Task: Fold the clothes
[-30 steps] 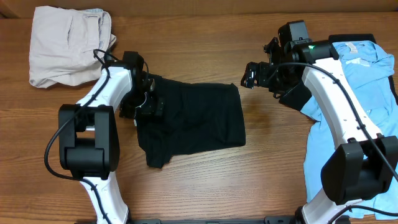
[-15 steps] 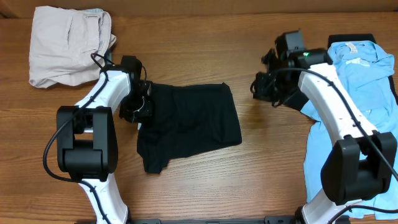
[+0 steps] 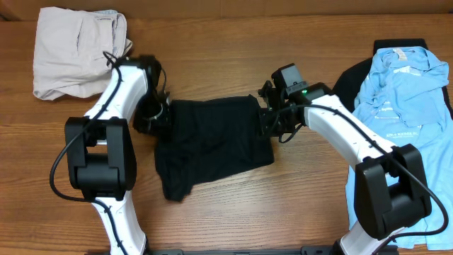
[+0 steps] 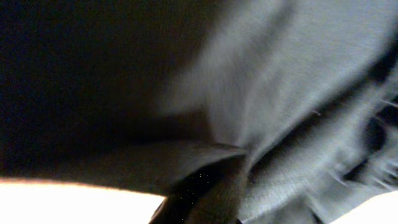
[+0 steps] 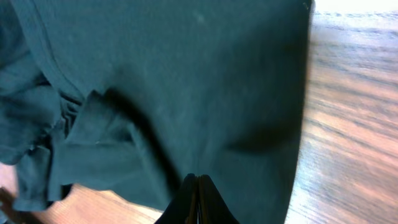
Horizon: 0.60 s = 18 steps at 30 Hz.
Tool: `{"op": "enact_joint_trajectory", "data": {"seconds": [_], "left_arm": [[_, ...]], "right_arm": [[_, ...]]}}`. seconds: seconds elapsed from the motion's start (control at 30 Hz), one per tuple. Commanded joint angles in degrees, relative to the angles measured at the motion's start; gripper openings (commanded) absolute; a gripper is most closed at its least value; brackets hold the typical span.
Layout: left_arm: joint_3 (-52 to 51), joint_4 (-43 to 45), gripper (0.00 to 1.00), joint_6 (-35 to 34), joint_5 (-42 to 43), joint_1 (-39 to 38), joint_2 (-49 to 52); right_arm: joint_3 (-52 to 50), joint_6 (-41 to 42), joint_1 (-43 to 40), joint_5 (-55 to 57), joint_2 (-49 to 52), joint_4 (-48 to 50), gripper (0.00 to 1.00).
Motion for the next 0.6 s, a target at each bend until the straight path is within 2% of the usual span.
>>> {"op": "enact_joint_trajectory", "data": {"seconds": [0.0,0.2,0.57], "left_arm": [[7.56,-3.96,0.04,1.14,0.74,-0.15,0.15],[16.28,-12.11,0.04,3.06,3.3,-1.49,0.15],[26.08,-17.44,0.04,3.04,3.26,-9.68,0.15]], "right_arm": [[-3.96,0.59,-0.46,-0.22,-1.22,3.91,0.04],[-8.31,1.55,-0.55,0.24,0.04,10.19,0.04],[-8.46,2.12,-0.55,1.05,2.03,10.47,0.04]]}}
